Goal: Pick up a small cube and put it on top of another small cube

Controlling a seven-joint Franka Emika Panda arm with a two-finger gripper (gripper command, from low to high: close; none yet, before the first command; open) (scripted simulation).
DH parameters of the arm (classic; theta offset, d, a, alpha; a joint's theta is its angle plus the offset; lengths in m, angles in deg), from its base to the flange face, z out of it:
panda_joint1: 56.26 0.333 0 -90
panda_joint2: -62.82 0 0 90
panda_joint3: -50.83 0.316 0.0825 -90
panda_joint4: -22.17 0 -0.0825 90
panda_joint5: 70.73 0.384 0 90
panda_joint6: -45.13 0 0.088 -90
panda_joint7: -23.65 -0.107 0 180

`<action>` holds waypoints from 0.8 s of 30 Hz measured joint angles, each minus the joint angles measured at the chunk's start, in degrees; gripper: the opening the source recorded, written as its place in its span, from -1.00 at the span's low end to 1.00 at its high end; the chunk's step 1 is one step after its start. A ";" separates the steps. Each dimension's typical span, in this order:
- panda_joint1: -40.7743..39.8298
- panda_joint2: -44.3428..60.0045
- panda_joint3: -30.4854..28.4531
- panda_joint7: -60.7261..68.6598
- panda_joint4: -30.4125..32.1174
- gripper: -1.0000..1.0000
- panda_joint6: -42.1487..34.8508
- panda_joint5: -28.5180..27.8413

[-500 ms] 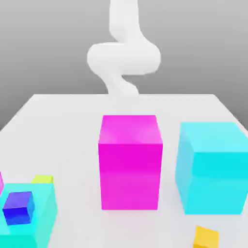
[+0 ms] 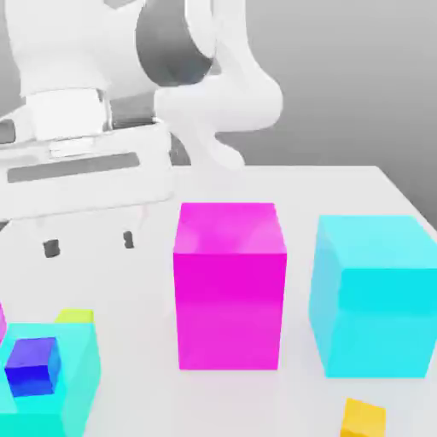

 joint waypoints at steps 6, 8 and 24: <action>-5.83 10.71 -4.10 6.26 5.95 0.00 7.27 -1.91; -6.72 13.31 -5.60 6.48 7.53 0.00 9.69 -4.53; -19.86 27.15 11.31 21.13 4.60 -1.00 19.16 13.82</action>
